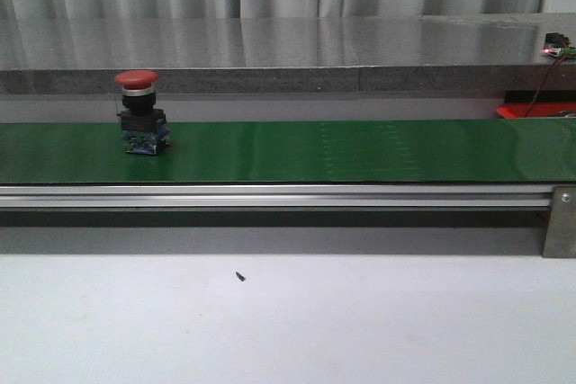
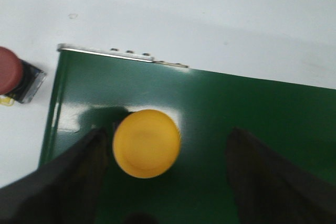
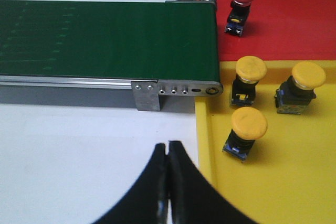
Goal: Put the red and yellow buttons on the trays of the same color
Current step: 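Set the yellow button on the belt behind the red one, open left gripper, then lower the right gripper onto the red button at the belt end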
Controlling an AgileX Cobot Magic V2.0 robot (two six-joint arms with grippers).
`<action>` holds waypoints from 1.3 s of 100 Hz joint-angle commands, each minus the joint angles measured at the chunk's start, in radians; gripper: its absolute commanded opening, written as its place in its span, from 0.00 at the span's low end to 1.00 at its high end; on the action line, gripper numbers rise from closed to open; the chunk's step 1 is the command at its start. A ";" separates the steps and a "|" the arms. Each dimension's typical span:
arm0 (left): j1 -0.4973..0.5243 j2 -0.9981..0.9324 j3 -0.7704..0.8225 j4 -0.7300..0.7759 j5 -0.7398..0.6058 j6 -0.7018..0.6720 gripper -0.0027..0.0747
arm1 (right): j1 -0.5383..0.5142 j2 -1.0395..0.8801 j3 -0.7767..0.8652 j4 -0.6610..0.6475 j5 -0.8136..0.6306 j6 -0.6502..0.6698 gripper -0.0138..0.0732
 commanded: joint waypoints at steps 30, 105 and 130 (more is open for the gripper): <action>-0.173 -0.223 0.015 -0.014 0.017 0.004 0.01 | 0.003 0.004 -0.024 -0.005 -0.065 -0.008 0.08; -0.211 -0.819 0.552 -0.014 -0.227 0.006 0.01 | 0.003 0.004 -0.024 -0.005 -0.088 -0.008 0.08; -0.211 -1.012 0.732 -0.014 -0.295 0.006 0.01 | 0.003 0.004 -0.024 0.000 -0.097 -0.008 0.08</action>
